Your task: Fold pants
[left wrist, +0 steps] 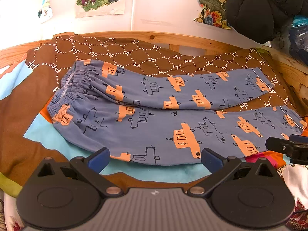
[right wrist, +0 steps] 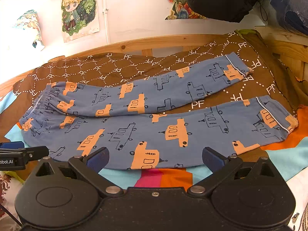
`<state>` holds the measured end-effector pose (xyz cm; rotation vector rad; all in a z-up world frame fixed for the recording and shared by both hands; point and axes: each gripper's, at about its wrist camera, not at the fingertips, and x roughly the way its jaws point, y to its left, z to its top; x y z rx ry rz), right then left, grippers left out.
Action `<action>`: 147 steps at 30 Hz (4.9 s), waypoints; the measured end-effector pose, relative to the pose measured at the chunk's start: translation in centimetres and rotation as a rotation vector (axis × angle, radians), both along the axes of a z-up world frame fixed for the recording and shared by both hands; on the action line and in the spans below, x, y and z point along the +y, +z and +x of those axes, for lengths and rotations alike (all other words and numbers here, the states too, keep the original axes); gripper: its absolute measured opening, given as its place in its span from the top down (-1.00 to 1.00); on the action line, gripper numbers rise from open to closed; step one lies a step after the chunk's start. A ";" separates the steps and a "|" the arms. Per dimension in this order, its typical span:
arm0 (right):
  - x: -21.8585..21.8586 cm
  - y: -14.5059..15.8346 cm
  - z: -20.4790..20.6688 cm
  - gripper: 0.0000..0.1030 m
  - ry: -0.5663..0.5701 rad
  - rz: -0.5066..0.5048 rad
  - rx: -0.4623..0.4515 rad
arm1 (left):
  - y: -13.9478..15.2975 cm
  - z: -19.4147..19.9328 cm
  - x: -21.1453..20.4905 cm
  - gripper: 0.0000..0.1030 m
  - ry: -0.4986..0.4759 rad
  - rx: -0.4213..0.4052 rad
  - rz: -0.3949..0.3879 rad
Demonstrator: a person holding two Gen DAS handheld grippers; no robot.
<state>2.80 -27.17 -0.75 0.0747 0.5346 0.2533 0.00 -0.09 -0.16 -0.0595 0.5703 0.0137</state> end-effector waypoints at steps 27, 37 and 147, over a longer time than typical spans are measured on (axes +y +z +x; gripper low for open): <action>-0.1 0.0 0.1 -0.99 -0.001 0.000 0.004 | 0.0 0.0 -0.1 -1.00 -0.001 0.001 -0.002; -0.1 0.0 0.1 -0.99 -0.001 0.000 0.004 | 0.0 0.0 0.0 -1.00 -0.001 0.002 -0.003; 15.0 3.6 43.4 0.75 0.481 -0.679 -0.023 | 6.8 37.3 10.7 0.27 0.000 0.254 0.338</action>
